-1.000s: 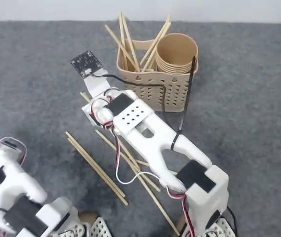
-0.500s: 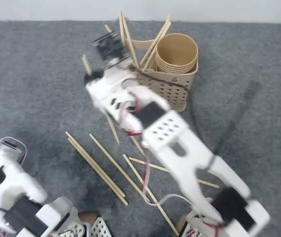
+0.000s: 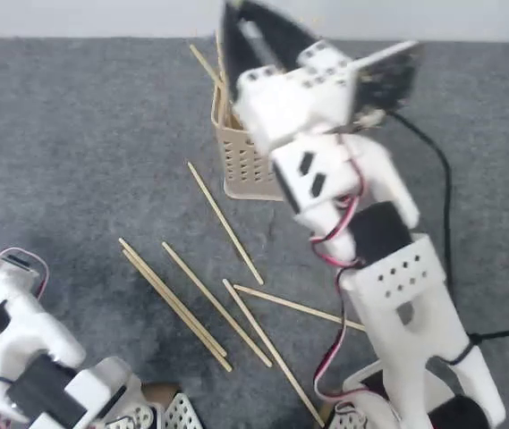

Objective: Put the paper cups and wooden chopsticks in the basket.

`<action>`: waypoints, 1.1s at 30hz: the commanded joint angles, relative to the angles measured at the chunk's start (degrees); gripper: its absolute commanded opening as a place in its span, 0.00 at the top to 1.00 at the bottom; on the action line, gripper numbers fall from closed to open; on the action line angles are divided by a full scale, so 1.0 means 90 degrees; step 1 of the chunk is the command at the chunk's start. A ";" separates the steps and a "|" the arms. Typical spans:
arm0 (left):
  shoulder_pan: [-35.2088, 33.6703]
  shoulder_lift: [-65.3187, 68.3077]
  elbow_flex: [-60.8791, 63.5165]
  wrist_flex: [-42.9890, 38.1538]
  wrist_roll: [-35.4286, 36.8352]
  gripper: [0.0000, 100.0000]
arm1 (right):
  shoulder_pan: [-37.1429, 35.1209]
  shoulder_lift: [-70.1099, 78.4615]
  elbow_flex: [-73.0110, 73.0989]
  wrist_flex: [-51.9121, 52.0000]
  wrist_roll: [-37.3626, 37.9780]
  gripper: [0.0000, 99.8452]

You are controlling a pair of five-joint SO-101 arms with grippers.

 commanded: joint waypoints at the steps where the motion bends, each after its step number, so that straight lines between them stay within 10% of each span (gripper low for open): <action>1: 0.0059 -0.0020 -0.0161 0.0029 0.0010 0.85 | 0.0532 0.0044 -0.0039 -0.0728 -0.0029 0.99; 14: 0.0059 -0.0020 -0.0151 0.0020 0.0010 0.85 | 0.0923 0.2144 -0.0303 -0.1265 -0.0068 0.99; 23: 0.0147 -0.0020 -0.0161 0.0020 -0.0283 0.85 | 0.0933 0.2105 -0.0215 -0.0063 -0.0772 0.78; 33: 0.0127 -0.0020 -0.0151 0.0020 -0.0283 0.85 | 0.0659 -0.0063 -0.0215 0.2056 -0.0977 0.78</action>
